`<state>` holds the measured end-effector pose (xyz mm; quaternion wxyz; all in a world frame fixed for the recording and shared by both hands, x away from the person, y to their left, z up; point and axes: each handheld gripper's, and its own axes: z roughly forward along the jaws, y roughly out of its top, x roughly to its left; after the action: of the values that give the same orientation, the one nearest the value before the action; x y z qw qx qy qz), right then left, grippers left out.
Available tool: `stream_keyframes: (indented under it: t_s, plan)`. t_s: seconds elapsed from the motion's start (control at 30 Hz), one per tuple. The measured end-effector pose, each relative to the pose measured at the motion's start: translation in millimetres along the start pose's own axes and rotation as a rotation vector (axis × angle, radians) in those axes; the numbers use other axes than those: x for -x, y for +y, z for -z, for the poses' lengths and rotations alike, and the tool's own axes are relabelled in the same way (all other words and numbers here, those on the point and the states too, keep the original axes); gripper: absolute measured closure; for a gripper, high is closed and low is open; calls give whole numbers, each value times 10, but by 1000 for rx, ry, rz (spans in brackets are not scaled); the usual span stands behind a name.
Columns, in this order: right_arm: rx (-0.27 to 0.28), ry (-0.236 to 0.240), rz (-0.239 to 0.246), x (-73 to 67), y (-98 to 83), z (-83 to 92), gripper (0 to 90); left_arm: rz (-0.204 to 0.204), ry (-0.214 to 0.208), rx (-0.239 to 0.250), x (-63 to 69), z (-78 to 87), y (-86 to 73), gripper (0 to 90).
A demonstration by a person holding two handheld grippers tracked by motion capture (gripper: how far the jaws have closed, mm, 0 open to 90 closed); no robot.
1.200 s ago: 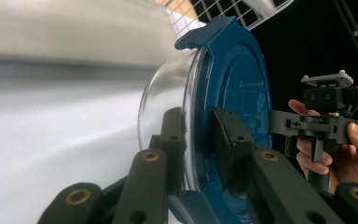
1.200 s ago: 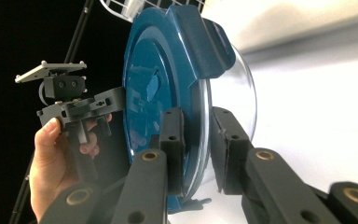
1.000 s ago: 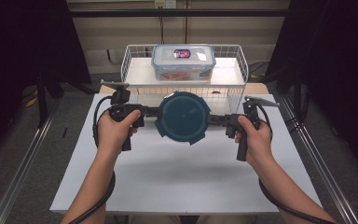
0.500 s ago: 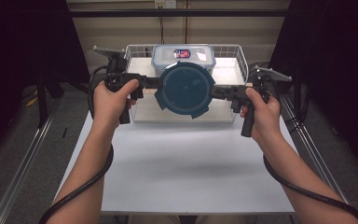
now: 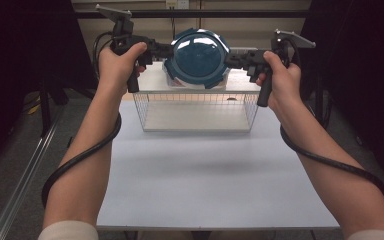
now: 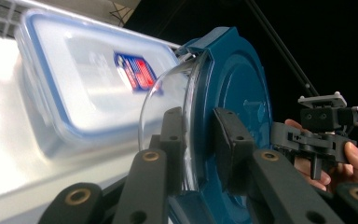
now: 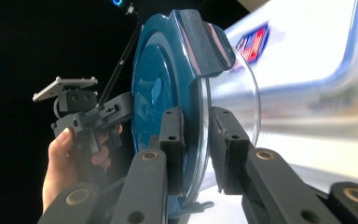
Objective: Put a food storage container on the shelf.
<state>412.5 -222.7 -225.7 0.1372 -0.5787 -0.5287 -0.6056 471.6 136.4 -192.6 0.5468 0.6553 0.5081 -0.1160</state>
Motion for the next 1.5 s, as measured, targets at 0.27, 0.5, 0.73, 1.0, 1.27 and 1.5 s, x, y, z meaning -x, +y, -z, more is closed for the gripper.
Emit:
stream_keyframes:
  t_s: [0.27, 0.5, 0.73, 1.0, 1.27, 1.5]
  plan:
    - [1, -17, -55, 57, 373, -216, 759, 71, 15, -6, -157, -155, 334, 747]
    - [34, -6, -150, 226, 564, -366, 754, 182, 2, 0, -347, -301, 456, 746]
    - [64, -27, -232, 318, 655, -474, 740, 181, 59, 31, -391, -409, 500, 720]
    - [112, -27, -204, 351, 666, -493, 635, 139, 48, 61, -391, -413, 466, 657]
    - [101, -27, -140, 399, 507, -400, 439, 89, 90, 120, -347, -285, 288, 308]
    - [94, 11, -107, 357, 330, -284, 331, 42, 78, 120, -235, -209, 103, 242]
